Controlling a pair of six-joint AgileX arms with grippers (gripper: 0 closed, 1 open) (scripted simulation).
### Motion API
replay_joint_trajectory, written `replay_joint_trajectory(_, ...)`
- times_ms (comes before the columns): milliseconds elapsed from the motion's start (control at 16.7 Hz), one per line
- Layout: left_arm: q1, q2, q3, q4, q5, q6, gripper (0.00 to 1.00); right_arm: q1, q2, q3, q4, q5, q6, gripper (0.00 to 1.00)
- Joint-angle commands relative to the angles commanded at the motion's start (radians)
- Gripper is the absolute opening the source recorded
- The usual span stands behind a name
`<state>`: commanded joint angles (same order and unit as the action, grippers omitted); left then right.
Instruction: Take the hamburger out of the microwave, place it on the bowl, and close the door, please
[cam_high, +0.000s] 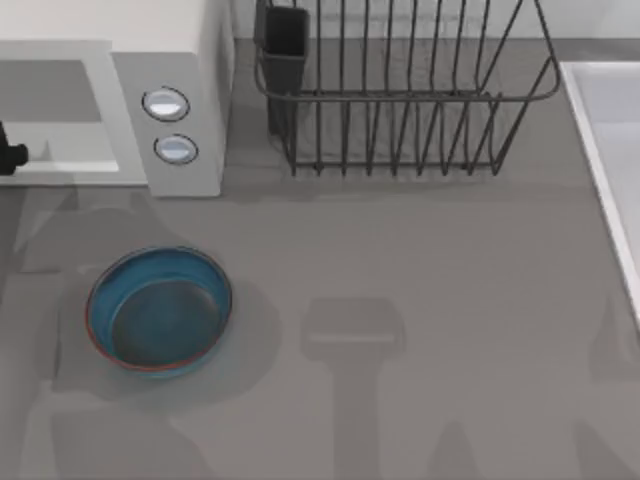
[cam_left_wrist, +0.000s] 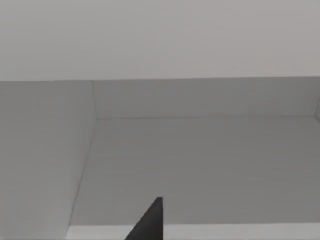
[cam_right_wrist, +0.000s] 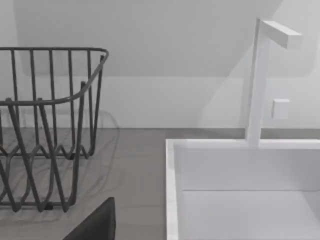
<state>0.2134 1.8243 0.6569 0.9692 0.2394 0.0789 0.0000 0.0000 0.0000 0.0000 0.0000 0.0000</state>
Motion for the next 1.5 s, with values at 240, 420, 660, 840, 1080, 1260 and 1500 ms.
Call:
replay_joint_trajectory(240,-0.002,0.005,0.004,-0.005,0.005,0.011,0.00,0.000,0.000,0.000,0.000,0.000,0.000,1.00)
replay_joint_trajectory(420,-0.009,0.018,0.052,-0.079,0.056,0.097,0.00,0.000,0.000,0.000,0.000,0.000,0.000,1.00)
replay_joint_trajectory(660,-0.026,0.058,0.165,-0.301,0.181,0.333,0.00,0.000,0.000,0.000,0.000,0.000,0.000,1.00)
replay_joint_trajectory(840,-0.042,0.095,0.268,-0.555,0.297,0.578,0.00,0.000,0.000,0.000,0.000,0.000,0.000,1.00)
replay_joint_trajectory(1080,-0.063,0.153,0.403,-0.978,0.457,0.954,0.00,0.000,0.000,0.000,0.000,0.000,0.000,1.00)
replay_joint_trajectory(1260,-0.079,0.207,0.490,-1.318,0.569,1.255,0.00,0.000,0.000,0.000,0.000,0.000,0.000,1.00)
replay_joint_trajectory(1500,-0.097,0.288,0.577,-1.733,0.695,1.637,0.00,0.000,0.000,0.000,0.000,0.000,0.000,1.00)
